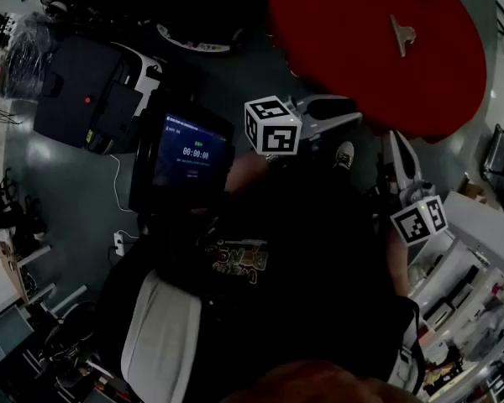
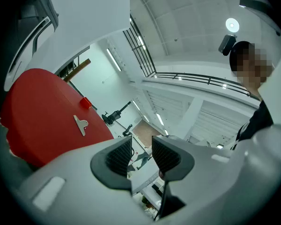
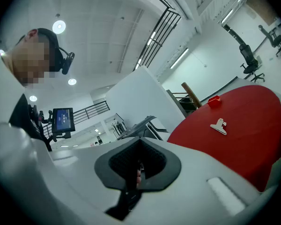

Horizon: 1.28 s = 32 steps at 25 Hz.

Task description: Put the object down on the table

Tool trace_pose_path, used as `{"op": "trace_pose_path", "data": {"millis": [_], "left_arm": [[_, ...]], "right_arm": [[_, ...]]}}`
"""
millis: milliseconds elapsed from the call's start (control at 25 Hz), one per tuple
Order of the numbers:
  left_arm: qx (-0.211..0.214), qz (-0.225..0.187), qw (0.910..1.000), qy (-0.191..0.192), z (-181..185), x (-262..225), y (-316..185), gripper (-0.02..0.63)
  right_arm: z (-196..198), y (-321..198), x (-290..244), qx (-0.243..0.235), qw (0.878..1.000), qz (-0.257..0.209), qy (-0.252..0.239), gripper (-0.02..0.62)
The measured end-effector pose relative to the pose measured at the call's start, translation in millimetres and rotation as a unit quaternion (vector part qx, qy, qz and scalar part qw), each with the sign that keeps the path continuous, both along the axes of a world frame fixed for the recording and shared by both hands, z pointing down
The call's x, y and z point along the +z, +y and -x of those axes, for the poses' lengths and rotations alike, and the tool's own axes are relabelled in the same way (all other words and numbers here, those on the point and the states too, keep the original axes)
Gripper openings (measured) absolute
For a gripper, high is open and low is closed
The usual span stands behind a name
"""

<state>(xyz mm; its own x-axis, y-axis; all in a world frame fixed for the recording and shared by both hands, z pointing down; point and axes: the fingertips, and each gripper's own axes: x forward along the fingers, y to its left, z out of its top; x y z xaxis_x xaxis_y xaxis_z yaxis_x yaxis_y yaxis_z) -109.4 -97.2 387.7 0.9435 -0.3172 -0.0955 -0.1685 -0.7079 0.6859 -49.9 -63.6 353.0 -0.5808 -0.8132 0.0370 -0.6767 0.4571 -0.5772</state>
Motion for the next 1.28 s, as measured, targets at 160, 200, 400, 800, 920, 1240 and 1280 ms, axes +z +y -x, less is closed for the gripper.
{"op": "trace_pose_path", "data": {"millis": [160, 200, 400, 800, 920, 1240, 1280], "left_arm": [[0.005, -0.002, 1.0000, 0.001, -1, 1, 0, 0.144], [0.005, -0.002, 1.0000, 0.001, -2, 1, 1, 0.144], [0.008, -0.004, 1.0000, 0.000, -4, -1, 2, 0.143], [0.003, 0.005, 1.0000, -0.001, 9, 8, 1, 0.143], [0.009, -0.002, 1.0000, 0.002, 2, 5, 1, 0.144], [-0.002, -0.007, 0.9999, -0.008, 5, 5, 3, 0.143], [-0.001, -0.008, 0.9999, -0.010, 3, 6, 3, 0.143]], "right_arm": [[0, 1, 1, 0.004, 1.000, -0.003, 0.000, 0.002], [-1, 2, 2, 0.005, 1.000, -0.003, 0.000, 0.002], [-2, 3, 0, 0.006, 1.000, -0.004, 0.002, 0.002], [6, -1, 5, 0.000, 1.000, -0.008, -0.014, 0.003], [-2, -2, 5, 0.010, 1.000, -0.007, -0.011, 0.005], [-29, -4, 11, 0.043, 0.999, 0.002, -0.015, 0.026], [-36, -5, 13, 0.050, 0.999, 0.004, -0.014, 0.028]]}}
